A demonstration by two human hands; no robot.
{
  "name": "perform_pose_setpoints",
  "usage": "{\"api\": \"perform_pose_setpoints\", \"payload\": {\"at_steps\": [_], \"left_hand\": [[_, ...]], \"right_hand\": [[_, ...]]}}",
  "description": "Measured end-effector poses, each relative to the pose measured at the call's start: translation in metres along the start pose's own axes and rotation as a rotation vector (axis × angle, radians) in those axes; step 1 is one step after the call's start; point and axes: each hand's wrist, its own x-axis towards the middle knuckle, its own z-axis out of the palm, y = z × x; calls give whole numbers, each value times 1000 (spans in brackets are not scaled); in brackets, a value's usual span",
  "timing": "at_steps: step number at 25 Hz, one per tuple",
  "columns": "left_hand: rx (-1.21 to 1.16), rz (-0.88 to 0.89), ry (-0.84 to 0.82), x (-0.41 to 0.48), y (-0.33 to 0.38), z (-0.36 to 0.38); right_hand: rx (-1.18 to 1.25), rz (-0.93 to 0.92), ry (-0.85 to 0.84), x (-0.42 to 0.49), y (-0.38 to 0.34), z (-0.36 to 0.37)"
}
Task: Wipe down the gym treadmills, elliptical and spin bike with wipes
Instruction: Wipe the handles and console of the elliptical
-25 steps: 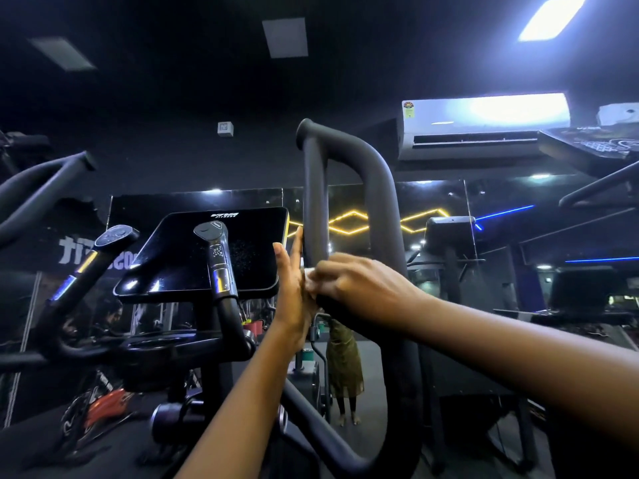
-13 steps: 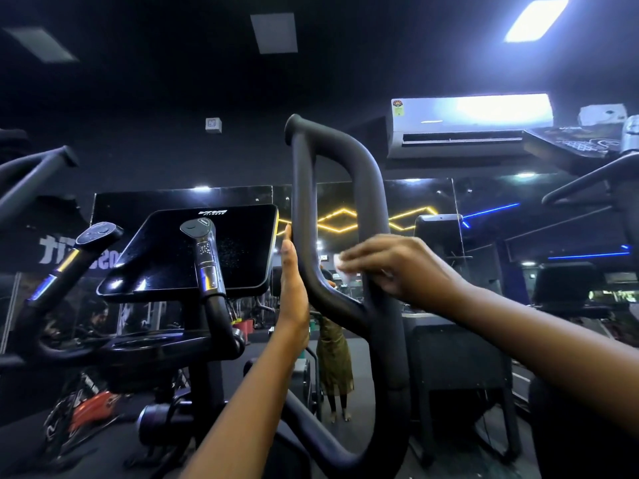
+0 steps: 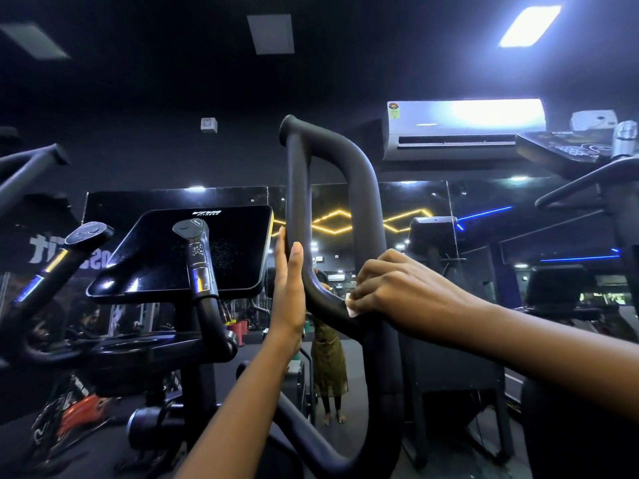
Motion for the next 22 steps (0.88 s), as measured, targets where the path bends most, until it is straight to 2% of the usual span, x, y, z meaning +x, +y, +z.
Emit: {"api": "perform_pose_setpoints", "payload": {"at_steps": [5, 14, 18, 20, 22], "left_hand": [[274, 12, -49, 0, 9, -7], [631, 101, 89, 74, 46, 16], [749, 120, 134, 89, 39, 18], [759, 135, 149, 90, 37, 18], [760, 154, 159, 90, 35, 18]], "right_hand": [[-48, -183, -41, 1, 17, -15], [138, 269, 453, 81, 110, -48], [199, 284, 624, 148, 140, -56], [202, 244, 573, 177, 148, -55], [68, 186, 356, 195, 153, -52]]}}
